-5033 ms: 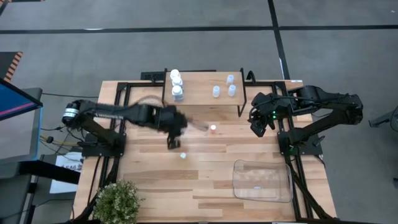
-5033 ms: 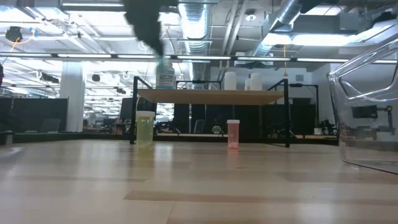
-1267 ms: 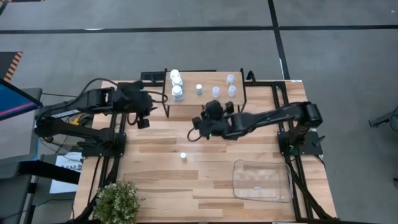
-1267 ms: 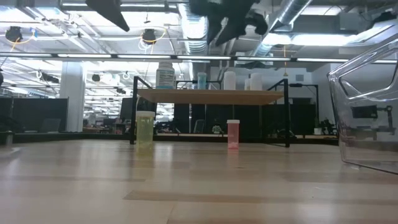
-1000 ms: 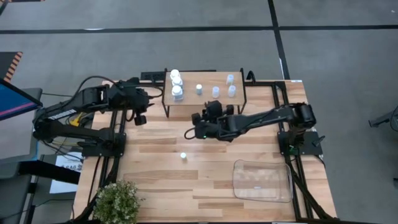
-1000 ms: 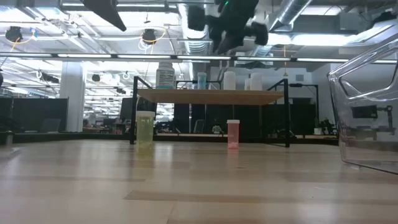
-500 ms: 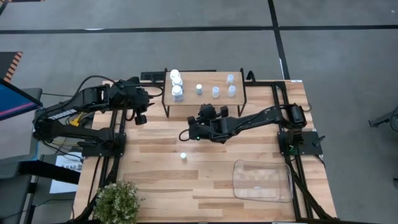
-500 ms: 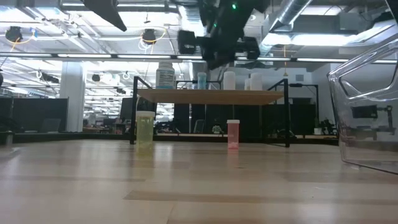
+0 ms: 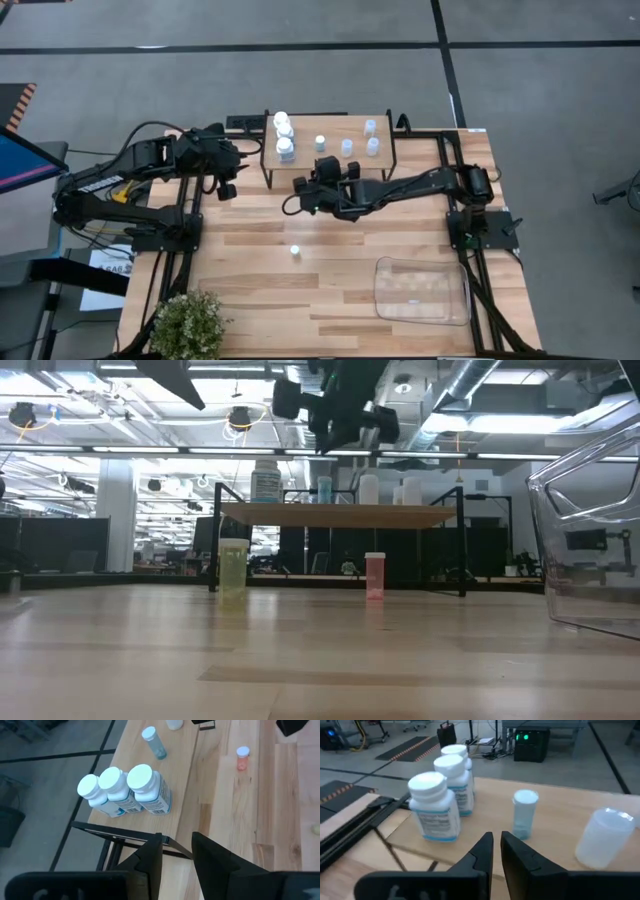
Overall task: Pick and place medicine bottles onto shelf by color
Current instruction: Adjust the transparent pill bottle on the shelf
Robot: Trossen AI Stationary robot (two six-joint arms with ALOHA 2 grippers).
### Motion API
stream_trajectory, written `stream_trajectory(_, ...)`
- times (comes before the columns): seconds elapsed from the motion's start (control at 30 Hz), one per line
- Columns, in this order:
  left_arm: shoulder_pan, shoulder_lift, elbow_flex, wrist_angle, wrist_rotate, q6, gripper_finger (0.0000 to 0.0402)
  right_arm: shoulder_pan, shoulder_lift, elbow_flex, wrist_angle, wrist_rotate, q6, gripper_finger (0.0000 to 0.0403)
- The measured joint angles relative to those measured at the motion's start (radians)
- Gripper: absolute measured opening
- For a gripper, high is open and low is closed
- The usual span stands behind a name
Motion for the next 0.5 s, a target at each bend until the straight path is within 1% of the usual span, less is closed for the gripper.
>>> stream_trajectory(0.17,0.0,0.0,0.0,0.001,0.0,-0.001,0.0093,-0.001,0.0,0.028,-0.062,-0.001,-0.002,0.0058)
stream_trajectory(0.23,0.0,0.0,0.0,0.001,0.0,-0.001,0.0093,-0.004,0.0,0.041,-0.101,-0.027,-0.001,0.0058)
stream_trajectory(0.4,0.0,0.0,0.0,0.001,0.0,-0.045,0.0093,-0.032,0.0,0.12,-0.284,-0.208,-0.002,0.0058)
stream_trajectory(0.5,0.0,0.0,0.0,0.001,0.0,-0.059,0.0093,-0.048,0.0,0.209,-0.432,-0.253,-0.039,0.0058)
